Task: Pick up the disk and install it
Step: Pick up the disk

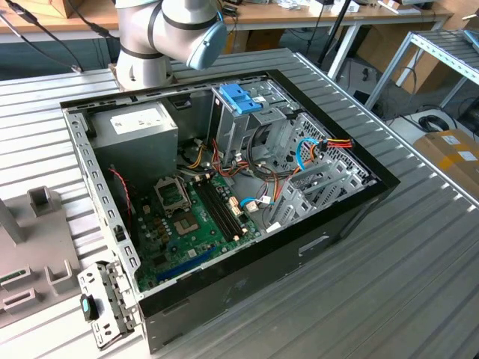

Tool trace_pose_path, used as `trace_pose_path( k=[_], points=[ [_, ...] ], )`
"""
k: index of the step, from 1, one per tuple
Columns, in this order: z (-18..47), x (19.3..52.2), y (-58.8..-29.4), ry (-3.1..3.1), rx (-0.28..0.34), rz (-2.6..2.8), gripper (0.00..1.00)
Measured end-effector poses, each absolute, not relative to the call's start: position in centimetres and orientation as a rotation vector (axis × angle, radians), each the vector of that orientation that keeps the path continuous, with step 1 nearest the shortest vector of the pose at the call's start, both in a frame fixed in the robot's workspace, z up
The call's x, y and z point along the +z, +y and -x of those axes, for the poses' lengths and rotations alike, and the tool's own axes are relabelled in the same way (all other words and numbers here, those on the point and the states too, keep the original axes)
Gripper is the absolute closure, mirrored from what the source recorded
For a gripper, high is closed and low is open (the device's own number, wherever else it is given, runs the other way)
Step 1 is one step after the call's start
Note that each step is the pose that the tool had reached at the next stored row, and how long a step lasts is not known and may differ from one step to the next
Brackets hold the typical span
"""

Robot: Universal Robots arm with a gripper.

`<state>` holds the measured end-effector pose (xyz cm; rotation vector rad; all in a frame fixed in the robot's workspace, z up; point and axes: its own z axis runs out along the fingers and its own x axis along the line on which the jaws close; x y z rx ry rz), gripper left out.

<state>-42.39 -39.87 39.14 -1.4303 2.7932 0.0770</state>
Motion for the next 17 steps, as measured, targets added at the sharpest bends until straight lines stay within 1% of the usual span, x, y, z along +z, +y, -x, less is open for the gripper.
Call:
trace_pose_path(
  k=[17],
  points=[
    [42.39,39.14,-39.87,2.71,0.077,1.588,0.9]
  ],
)
